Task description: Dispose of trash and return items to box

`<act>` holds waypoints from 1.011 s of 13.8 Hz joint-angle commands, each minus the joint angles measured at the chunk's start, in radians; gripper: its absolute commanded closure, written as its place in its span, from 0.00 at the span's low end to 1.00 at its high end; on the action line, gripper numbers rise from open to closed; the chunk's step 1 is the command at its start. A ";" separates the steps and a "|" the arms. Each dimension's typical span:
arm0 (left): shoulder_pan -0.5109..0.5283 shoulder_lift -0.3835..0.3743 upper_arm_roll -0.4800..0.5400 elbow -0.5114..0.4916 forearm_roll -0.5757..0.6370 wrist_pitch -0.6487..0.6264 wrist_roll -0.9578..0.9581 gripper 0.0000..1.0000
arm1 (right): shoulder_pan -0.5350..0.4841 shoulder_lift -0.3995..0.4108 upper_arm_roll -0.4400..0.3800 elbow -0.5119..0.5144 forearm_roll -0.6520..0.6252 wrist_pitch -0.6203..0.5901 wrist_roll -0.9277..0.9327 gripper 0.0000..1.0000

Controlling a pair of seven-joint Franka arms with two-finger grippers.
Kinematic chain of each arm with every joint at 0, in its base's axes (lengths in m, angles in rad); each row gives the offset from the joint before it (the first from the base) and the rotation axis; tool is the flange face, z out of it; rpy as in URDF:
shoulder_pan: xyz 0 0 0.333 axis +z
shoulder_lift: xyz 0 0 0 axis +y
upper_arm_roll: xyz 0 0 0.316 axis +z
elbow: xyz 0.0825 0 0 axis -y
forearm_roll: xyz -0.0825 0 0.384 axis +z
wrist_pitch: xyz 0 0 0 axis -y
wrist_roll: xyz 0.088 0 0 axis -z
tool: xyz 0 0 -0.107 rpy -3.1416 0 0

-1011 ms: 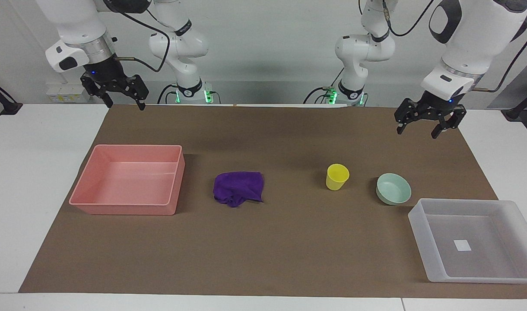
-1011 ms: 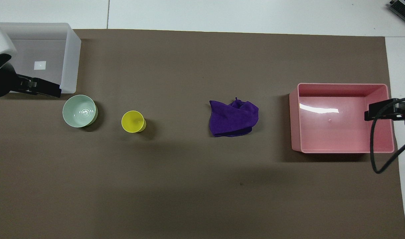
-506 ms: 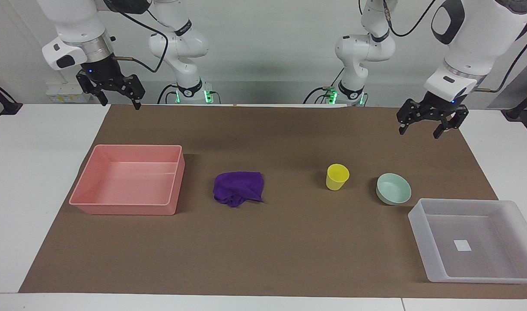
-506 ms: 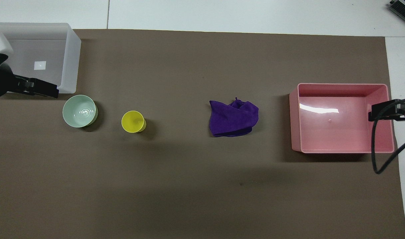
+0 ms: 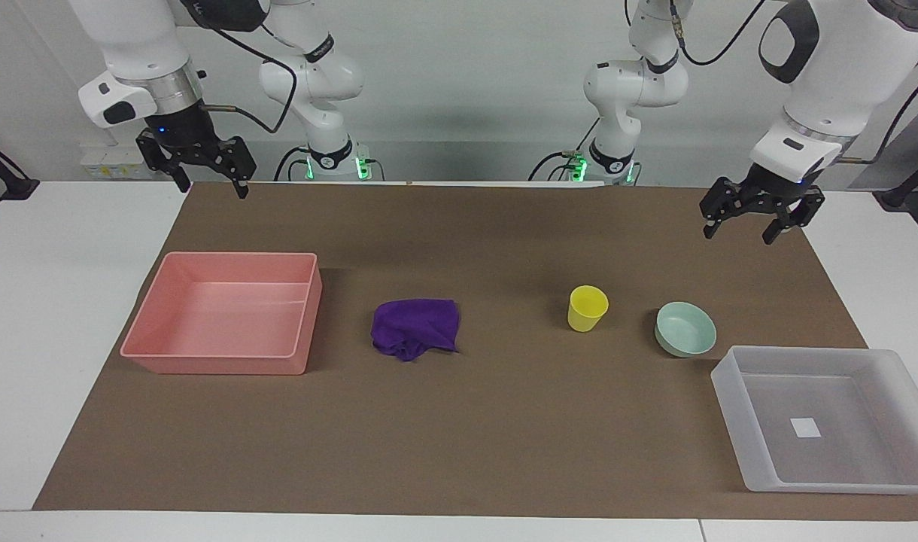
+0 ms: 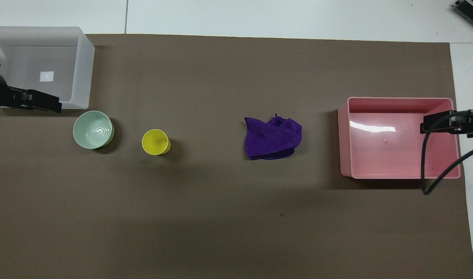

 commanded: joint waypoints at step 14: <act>0.123 0.021 -0.006 -0.449 0.002 0.490 -0.085 0.00 | 0.232 0.230 0.076 -0.388 0.119 0.751 0.046 0.00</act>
